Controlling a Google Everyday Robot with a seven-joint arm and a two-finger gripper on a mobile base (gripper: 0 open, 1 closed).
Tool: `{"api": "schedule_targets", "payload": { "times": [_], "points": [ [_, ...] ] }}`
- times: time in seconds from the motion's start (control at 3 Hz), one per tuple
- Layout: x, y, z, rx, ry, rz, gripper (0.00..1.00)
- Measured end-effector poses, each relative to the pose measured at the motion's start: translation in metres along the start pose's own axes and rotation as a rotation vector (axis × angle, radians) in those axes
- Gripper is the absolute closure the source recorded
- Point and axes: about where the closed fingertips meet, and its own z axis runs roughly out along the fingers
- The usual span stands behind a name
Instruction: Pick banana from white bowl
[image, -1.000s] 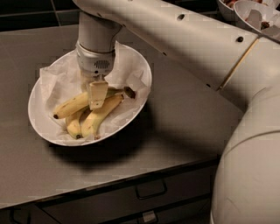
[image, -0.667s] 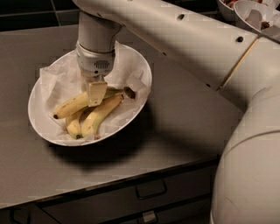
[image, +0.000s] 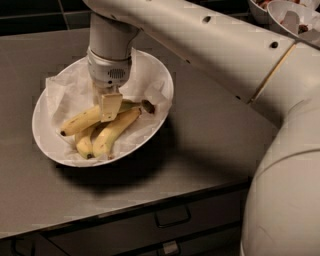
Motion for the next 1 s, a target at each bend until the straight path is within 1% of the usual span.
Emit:
{"api": "schedule_targets", "payload": {
  "times": [0.33, 0.67, 1.0],
  "points": [
    [-0.005, 0.002, -0.020, 0.048, 0.003, -0.017, 1.00],
    [-0.010, 0.004, -0.046, 0.099, 0.021, -0.038, 1.00],
    [-0.012, 0.005, -0.070, 0.139, 0.045, -0.051, 1.00]
  ]
}}
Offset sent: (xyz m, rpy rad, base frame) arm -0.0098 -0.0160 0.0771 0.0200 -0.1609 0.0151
